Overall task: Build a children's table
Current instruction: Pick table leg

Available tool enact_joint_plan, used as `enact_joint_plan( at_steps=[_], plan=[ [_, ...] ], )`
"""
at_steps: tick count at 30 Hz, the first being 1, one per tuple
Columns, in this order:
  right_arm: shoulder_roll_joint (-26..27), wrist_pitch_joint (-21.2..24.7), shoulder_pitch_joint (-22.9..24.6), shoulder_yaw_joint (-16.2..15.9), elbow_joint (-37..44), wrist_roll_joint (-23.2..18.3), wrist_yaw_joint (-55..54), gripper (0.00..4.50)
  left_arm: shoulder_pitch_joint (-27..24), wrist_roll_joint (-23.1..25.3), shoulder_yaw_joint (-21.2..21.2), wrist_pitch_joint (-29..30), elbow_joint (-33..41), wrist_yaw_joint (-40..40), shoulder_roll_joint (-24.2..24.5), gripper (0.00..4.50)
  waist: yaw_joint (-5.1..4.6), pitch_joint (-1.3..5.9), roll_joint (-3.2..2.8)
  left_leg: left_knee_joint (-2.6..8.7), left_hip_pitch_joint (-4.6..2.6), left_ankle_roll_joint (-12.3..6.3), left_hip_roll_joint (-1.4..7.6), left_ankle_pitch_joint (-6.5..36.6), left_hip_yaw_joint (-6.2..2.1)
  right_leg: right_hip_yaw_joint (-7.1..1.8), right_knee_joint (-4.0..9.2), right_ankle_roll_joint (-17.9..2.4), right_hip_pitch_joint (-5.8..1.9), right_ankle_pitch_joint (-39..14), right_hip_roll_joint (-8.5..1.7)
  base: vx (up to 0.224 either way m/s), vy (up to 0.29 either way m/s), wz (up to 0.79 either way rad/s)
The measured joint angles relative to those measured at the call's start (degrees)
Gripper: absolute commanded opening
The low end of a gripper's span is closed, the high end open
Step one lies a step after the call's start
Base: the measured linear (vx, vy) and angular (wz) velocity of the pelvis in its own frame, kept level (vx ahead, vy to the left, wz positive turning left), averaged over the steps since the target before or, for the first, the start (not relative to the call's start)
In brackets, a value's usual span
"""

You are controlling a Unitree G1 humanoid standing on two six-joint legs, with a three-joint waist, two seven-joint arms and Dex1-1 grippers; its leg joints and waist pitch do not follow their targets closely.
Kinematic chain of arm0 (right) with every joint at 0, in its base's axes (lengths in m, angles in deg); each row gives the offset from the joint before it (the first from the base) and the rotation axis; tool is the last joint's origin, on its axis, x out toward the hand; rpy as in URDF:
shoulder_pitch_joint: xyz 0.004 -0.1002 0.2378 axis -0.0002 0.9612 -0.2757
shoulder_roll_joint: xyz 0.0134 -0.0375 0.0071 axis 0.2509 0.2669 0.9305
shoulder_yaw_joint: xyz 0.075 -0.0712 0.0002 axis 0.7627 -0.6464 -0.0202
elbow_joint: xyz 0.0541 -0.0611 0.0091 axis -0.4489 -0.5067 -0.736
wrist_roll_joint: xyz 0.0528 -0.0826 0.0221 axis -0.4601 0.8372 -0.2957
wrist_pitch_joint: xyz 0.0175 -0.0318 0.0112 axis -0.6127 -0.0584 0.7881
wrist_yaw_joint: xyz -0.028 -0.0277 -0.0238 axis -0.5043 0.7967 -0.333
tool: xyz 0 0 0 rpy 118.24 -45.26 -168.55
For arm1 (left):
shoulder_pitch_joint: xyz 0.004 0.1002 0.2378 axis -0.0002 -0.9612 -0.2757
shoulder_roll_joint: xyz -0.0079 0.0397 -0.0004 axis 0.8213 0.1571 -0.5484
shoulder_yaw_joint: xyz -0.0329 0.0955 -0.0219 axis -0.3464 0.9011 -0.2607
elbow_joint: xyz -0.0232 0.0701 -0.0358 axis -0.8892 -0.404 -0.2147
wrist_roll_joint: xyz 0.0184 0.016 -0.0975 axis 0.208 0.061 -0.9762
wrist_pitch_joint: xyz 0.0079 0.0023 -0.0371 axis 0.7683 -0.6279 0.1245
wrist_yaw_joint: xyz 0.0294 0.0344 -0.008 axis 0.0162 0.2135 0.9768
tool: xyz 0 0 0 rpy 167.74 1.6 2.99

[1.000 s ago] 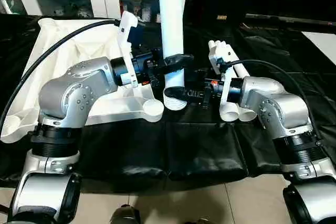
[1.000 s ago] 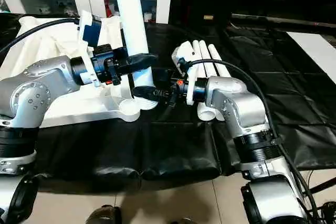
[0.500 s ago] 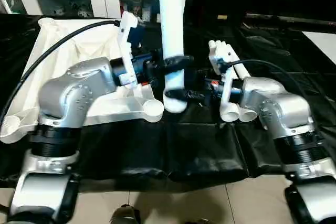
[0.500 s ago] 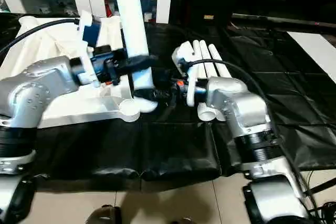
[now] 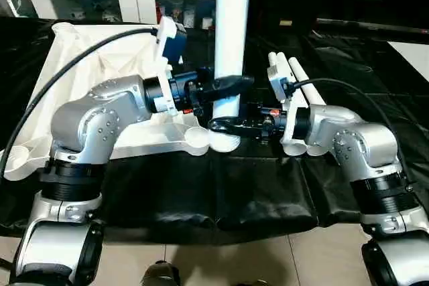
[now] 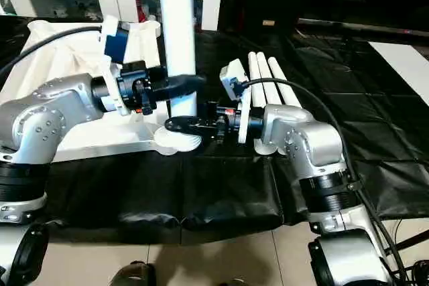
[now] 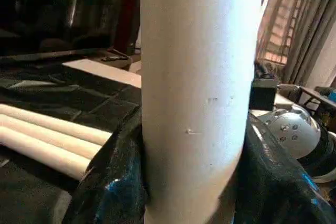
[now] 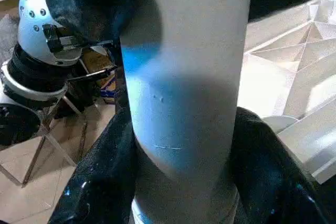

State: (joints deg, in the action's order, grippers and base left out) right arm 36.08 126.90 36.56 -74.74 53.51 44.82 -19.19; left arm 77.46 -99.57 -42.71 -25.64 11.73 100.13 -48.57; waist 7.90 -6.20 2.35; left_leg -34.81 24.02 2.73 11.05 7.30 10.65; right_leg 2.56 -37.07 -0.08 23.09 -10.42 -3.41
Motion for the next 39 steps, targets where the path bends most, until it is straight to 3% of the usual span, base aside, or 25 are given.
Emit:
enact_joint_plan(
  at_steps=[1,2,5,6,16,17,23,25,29,35,39],
  plan=[
    [0.02,-0.02,0.00,-0.04,-0.02,0.01,-0.24,2.12,0.00,0.17,0.00,-0.01,-0.12,-0.27,-0.03,1.95,0.07,0.00,0.00,0.00,0.00,0.00,0.00,0.00,0.00,0.00,0.00,0.00,0.01,0.00,0.00,0.000,0.000,0.00],
    [0.18,-0.26,0.00,-0.03,-0.12,0.15,-0.80,2.10,0.02,0.42,-0.03,-0.03,-0.33,-1.02,-0.24,2.51,0.17,0.00,0.00,0.00,0.00,0.00,0.00,0.00,0.00,0.00,0.00,0.00,0.00,0.00,0.00,0.000,0.000,0.00],
    [1.05,-0.53,0.00,-0.10,-0.42,0.46,-2.29,2.03,0.07,1.09,-0.54,-0.49,-0.96,-3.36,-0.88,2.72,0.29,0.00,0.00,0.00,0.01,0.00,0.00,0.00,0.00,-0.01,0.00,0.00,0.00,0.00,0.00,0.000,0.000,0.00],
    [1.47,-1.38,0.00,0.01,-0.47,1.25,-3.69,2.00,0.08,1.41,-1.29,-0.78,-1.24,-4.79,-1.75,3.01,0.30,0.00,0.01,-0.01,0.01,0.00,-0.01,0.00,0.00,-0.01,0.00,0.00,-0.01,0.00,-0.01,0.000,0.000,0.00],
    [2.94,-6.64,0.01,-2.10,-1.61,6.73,-8.92,1.98,0.89,2.72,-5.13,-4.42,-3.85,-13.86,-5.04,3.61,0.20,0.02,0.03,0.01,0.01,0.01,0.00,0.00,0.00,0.01,0.00,0.12,0.01,-0.07,-0.01,0.000,0.000,0.00],
    [3.02,-6.91,0.01,-2.39,-1.67,7.04,-9.17,1.96,1.20,2.72,-5.49,-4.44,-4.23,-14.35,-5.06,3.86,0.22,0.02,0.04,0.01,0.01,0.01,0.00,0.00,0.00,0.01,0.01,0.12,0.01,-0.07,-0.01,0.000,0.000,0.00],
    [3.18,-8.41,0.58,-3.81,-1.73,8.32,-9.23,1.95,2.84,2.65,-6.83,-4.38,-5.24,-14.60,-4.08,4.26,0.28,0.03,0.04,0.00,0.02,0.01,-0.01,0.00,0.01,-0.01,0.04,0.11,0.00,-0.07,-0.01,0.000,0.000,0.00],
    [3.20,-9.12,1.03,-4.05,-2.09,8.87,-9.21,1.95,2.84,2.65,-6.83,-4.35,-5.31,-14.30,-3.25,3.79,0.25,0.02,0.04,0.01,0.02,0.01,-0.01,0.00,0.00,-0.01,0.03,0.07,0.01,-0.04,-0.01,0.000,0.000,0.00],
    [3.53,-9.67,1.05,-4.06,-2.81,9.24,-10.10,1.95,2.87,2.67,-6.83,-4.30,-5.30,-15.02,-3.54,3.75,0.27,0.02,0.04,0.02,0.02,0.01,-0.01,0.00,0.00,0.00,0.03,0.05,0.00,-0.03,-0.01,0.000,0.000,0.00],
    [4.48,-10.55,1.05,-3.74,-3.22,10.07,-12.99,1.95,3.18,3.37,-7.10,-4.43,-5.53,-19.38,-5.70,3.01,0.26,0.02,0.04,0.01,0.02,0.01,-0.01,0.00,-0.01,0.01,0.02,0.05,0.00,-0.03,-0.01,0.000,0.000,0.00],
    [6.51,-15.66,1.08,-4.56,-3.78,15.99,-20.01,1.95,4.72,5.23,-8.54,-6.09,-7.80,-25.91,-8.56,2.68,0.17,0.02,0.04,0.02,0.01,0.01,-0.01,0.00,-0.01,0.00,0.02,0.12,0.02,-0.07,-0.01,0.000,0.000,0.00]
  ],
)
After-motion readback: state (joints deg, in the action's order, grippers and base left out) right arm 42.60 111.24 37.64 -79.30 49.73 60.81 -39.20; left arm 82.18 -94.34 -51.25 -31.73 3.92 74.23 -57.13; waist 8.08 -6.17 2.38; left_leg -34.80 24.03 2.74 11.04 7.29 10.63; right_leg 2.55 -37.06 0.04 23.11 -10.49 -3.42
